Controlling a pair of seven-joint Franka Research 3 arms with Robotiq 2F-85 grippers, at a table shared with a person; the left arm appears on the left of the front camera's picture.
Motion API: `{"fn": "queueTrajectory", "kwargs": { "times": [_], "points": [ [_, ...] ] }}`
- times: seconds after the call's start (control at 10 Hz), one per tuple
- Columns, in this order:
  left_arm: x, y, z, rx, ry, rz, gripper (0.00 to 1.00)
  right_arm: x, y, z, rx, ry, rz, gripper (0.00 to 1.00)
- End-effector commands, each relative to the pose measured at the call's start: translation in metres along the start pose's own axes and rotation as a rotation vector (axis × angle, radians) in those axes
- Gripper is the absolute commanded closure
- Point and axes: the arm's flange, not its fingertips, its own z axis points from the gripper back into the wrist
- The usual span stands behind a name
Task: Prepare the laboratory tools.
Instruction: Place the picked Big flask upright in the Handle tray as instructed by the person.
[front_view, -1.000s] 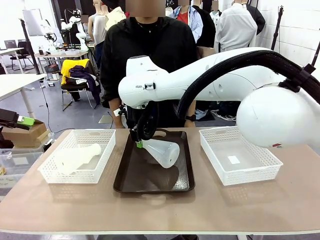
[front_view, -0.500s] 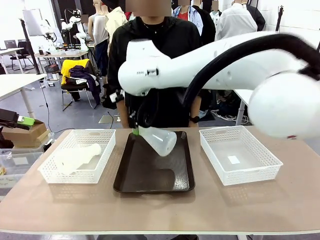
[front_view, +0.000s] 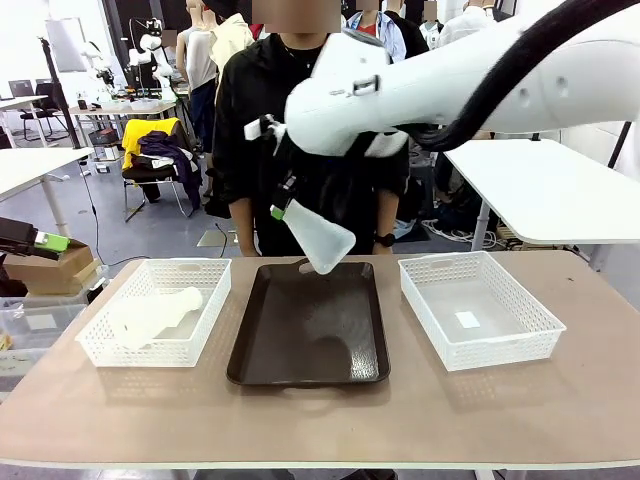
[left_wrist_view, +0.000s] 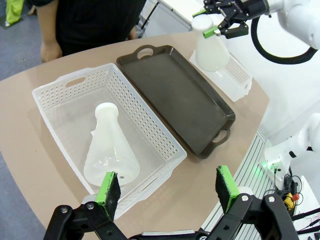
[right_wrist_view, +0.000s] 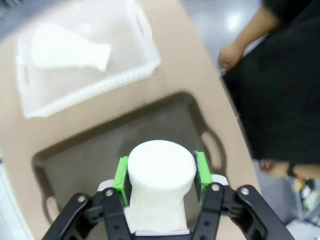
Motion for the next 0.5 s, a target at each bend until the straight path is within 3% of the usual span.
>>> {"fn": "queueTrajectory", "kwargs": {
  "times": [0.0, 0.2, 0.4],
  "points": [
    [0.000, 0.000, 0.001, -0.010, -0.008, -0.002, 0.00, -0.065, 0.014, -0.002, 0.094, -0.257, 0.039, 1.00],
    [0.000, 0.000, 0.001, -0.010, -0.008, -0.002, 0.00, -0.086, 0.008, -0.010, 0.129, -0.523, 0.108, 1.00],
    [0.000, 0.000, 0.001, -0.010, -0.008, -0.002, 0.00, -0.094, 0.003, -0.011, 0.148, -0.721, 0.176, 1.00]
  ]
}}
